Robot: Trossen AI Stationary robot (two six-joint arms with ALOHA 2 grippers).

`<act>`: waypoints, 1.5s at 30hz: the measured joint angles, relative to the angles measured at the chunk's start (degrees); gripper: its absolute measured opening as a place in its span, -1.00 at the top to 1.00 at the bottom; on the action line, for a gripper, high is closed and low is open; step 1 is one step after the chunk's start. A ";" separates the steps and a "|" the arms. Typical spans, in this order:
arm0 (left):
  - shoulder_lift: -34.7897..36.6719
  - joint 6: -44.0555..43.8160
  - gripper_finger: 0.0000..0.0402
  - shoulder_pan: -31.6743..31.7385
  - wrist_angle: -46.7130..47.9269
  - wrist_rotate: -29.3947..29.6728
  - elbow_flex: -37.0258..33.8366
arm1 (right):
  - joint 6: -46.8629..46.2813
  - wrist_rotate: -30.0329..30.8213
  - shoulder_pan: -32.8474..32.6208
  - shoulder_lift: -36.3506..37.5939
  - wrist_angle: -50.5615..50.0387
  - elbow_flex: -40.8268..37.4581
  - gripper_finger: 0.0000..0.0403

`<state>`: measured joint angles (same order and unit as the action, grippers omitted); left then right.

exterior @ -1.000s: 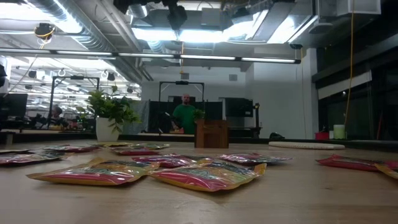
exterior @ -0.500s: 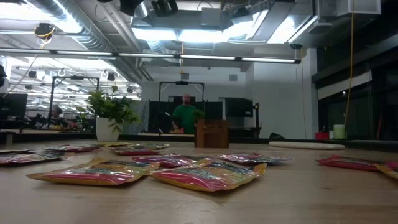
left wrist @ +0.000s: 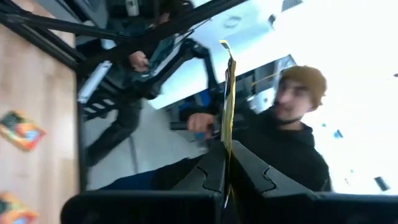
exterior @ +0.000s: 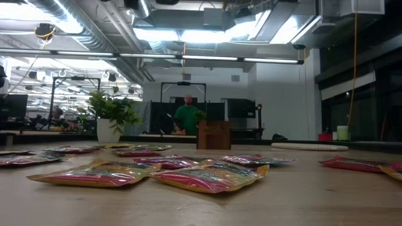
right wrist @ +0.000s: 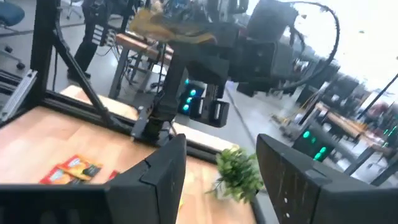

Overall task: Pick & Place Tea
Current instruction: Put the yellow tea bag into the left section of the wooden organizer

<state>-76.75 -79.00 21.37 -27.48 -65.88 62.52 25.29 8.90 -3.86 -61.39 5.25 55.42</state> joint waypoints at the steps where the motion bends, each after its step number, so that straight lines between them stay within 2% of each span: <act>1: 0.00 -3.10 0.97 0.00 -2.12 0.22 0.00 | 0.76 0.00 0.00 0.00 0.75 0.00 0.02; 3: 0.00 -8.71 0.97 -0.17 -4.86 1.00 0.00 | 2.13 -0.49 0.00 0.00 2.47 0.00 0.02; 7: 0.00 -17.38 0.97 -1.35 -9.24 3.59 0.00 | 5.18 -5.20 0.00 0.00 5.92 0.00 0.02; 11: -0.02 -22.54 0.97 -3.09 -10.34 5.21 0.00 | 8.04 -7.69 -0.04 0.00 8.07 0.00 0.02; 15: -0.02 -24.17 0.97 -4.93 -13.25 8.48 0.00 | 10.48 -8.54 0.38 -0.04 9.50 0.00 0.02; 20: -0.02 -25.30 0.97 -6.60 -14.85 11.92 0.00 | 10.61 -16.21 2.38 -2.14 15.29 0.00 0.02; 24: -0.02 -25.29 0.97 -7.19 -14.85 12.28 0.00 | 10.57 -19.65 3.79 -4.36 19.83 0.46 0.02; 31: -0.02 -24.40 0.97 -7.03 -14.83 13.74 0.00 | 9.86 -24.73 4.58 -8.82 19.42 5.98 0.02; 45: -0.02 -23.77 0.97 -7.02 -14.69 13.71 0.00 | 11.04 -33.20 5.64 -14.91 19.29 12.26 0.02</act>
<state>-76.77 -102.77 14.35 -42.16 -52.17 62.52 36.34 -24.30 1.78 -76.29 24.53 67.68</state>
